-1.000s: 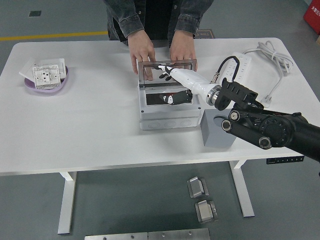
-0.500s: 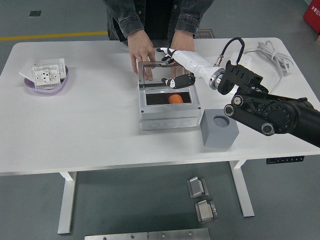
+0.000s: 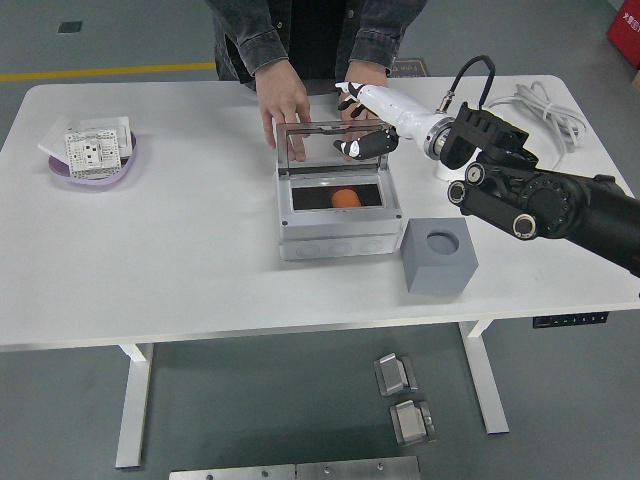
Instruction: Pick up the cylinder from the cube,place it in the box,flap close box
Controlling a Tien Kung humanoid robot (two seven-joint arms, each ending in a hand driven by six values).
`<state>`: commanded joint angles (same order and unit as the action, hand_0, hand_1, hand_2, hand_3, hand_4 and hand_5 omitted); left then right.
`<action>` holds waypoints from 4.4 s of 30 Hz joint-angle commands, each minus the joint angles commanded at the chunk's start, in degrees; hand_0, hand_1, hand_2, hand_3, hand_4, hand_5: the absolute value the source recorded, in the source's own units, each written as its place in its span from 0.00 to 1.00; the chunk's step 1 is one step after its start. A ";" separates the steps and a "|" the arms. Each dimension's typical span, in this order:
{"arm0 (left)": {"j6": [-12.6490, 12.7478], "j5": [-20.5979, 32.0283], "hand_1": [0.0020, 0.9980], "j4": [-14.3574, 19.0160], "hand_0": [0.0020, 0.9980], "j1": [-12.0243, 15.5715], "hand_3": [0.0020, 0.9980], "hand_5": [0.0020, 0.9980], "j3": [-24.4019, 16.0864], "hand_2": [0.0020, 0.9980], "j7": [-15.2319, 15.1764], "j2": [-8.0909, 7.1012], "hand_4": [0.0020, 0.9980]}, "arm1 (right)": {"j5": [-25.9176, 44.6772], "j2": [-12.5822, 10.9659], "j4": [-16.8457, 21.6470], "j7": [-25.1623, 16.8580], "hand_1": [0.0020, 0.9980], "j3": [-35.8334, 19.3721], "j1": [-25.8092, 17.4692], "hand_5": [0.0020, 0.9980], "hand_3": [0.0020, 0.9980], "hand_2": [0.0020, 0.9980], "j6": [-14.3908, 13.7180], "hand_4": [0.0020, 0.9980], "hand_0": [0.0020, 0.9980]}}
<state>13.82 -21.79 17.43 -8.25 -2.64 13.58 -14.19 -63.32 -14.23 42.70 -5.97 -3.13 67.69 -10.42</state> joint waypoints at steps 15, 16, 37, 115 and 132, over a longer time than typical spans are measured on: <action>0.00 -0.24 0.58 0.05 0.62 -0.07 0.66 0.27 0.00 0.57 0.02 0.03 0.70 | -1.21 -1.54 3.11 0.20 0.71 -0.48 -2.18 0.28 0.92 0.78 -1.24 0.71 0.86; 0.01 -0.27 0.58 0.04 0.62 -0.05 0.66 0.27 -0.06 0.57 0.01 0.02 0.70 | -2.37 -1.92 4.17 0.46 0.71 -1.01 -2.42 0.28 0.92 0.78 -1.35 0.71 0.86; 0.08 -0.55 0.58 -0.01 0.62 0.89 0.66 0.27 -1.56 0.57 -0.02 0.08 0.70 | -16.21 -6.97 22.67 6.64 0.70 -7.81 -10.75 0.32 0.92 0.77 -0.75 0.71 0.81; -0.31 -8.01 0.58 1.67 0.62 1.89 0.66 0.28 -14.67 0.57 -0.37 -0.13 0.70 | 36.96 -8.00 35.34 -13.25 0.69 -67.64 -60.61 0.46 0.71 0.73 11.10 0.75 0.74; -5.48 8.09 0.66 -0.81 0.62 4.24 0.64 0.27 -6.61 0.60 -13.79 -1.43 0.69 | 39.03 -7.71 36.06 -12.11 0.69 -70.29 -61.12 0.50 0.71 0.73 14.36 0.78 0.75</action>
<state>8.34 -13.70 16.62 -4.01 -9.25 -0.21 -15.62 -24.29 -21.94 78.76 -18.08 -73.43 6.57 3.93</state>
